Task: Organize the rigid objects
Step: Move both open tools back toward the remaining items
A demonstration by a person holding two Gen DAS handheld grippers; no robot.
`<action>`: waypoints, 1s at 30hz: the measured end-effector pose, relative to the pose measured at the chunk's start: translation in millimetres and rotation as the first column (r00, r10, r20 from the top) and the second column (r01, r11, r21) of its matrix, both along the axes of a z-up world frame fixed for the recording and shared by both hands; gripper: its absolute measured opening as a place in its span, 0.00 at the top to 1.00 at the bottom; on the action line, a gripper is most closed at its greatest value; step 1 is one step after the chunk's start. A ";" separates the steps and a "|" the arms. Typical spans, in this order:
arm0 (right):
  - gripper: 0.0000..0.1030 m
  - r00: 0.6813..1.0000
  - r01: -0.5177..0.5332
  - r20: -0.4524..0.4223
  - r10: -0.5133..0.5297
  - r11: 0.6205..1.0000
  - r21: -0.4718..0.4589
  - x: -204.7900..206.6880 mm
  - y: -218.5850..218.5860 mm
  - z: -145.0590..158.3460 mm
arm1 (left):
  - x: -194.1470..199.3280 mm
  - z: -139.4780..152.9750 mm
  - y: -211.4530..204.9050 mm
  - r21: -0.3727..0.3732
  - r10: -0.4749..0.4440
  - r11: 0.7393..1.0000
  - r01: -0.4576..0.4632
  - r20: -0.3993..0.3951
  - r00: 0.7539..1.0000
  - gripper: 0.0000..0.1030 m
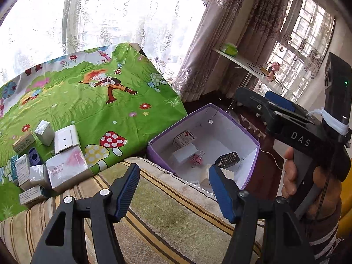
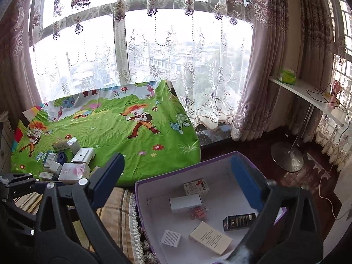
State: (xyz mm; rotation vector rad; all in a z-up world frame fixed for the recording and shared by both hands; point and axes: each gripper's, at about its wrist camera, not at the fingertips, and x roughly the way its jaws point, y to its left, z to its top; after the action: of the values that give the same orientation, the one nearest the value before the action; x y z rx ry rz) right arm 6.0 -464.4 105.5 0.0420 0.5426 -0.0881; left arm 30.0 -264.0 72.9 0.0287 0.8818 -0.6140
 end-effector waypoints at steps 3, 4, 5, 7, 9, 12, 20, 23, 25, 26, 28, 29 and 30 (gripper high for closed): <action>0.00 0.998 0.021 0.053 -0.019 0.999 -0.034 -3.5 7.9 9.5 | 0.7 8.2 8.7 0.029 0.074 0.997 -0.077 0.089 0.993 0.31; 0.00 0.998 0.010 0.067 -0.007 0.999 -0.036 -4.5 10.8 11.2 | 0.4 10.7 11.7 0.026 0.077 0.996 -0.081 0.114 0.991 0.26; 0.00 0.997 -0.007 0.079 0.010 0.999 -0.038 -5.3 14.0 12.2 | 1.1 13.4 14.6 0.023 0.073 0.997 -0.076 0.130 0.989 0.21; 0.00 0.995 -0.043 0.089 0.047 0.998 -0.040 -5.3 21.4 13.0 | 0.8 18.5 22.6 0.003 0.065 0.998 -0.066 0.159 0.985 0.20; 0.00 0.996 -0.054 0.074 0.058 0.997 -0.053 -3.3 29.5 12.4 | 2.1 23.1 31.7 -0.019 0.076 0.997 -0.074 0.172 0.982 0.20; 0.00 0.995 -0.094 0.032 0.095 0.995 -0.022 0.4 36.4 9.7 | 8.1 23.8 48.1 -0.018 0.103 0.995 -0.101 0.150 0.983 0.17; 0.00 0.977 -0.211 -0.006 0.212 0.975 0.063 5.0 63.9 4.8 | 30.9 8.1 108.0 -0.003 0.270 0.963 -0.270 0.038 0.962 0.17; 0.00 0.968 -0.245 -0.043 0.248 0.967 0.074 11.1 79.2 2.1 | 41.3 -1.5 129.0 0.035 0.321 0.947 -0.320 -0.019 0.947 0.17; 0.00 0.957 -0.263 -0.094 0.273 0.959 0.103 20.1 87.9 -1.8 | 48.1 -8.3 142.8 0.050 0.342 0.939 -0.339 -0.063 0.938 0.17; 0.00 0.950 -0.276 -0.114 0.289 0.954 0.118 24.3 92.2 -4.4 | 53.2 -13.0 150.0 0.068 0.355 0.934 -0.349 -0.094 0.930 0.17; 0.00 0.942 -0.286 -0.140 0.305 0.948 0.140 30.9 100.7 -9.3 | 61.6 -20.7 165.2 0.079 0.386 0.922 -0.378 -0.143 0.911 0.17; 0.00 0.939 -0.287 -0.151 0.308 0.947 0.145 33.8 104.8 -11.6 | 65.5 -24.9 172.4 0.086 0.401 0.916 -0.392 -0.166 0.901 0.17; 0.00 0.936 -0.290 -0.161 0.313 0.945 0.152 36.8 108.7 -13.7 | 69.5 -29.7 179.4 0.091 0.414 0.910 -0.403 -0.191 0.890 0.17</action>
State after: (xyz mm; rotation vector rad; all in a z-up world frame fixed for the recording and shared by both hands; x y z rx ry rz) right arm 42.8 -355.8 91.8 0.0734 0.7327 0.2457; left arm 99.5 -84.6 43.2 -0.1779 1.0675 -0.1998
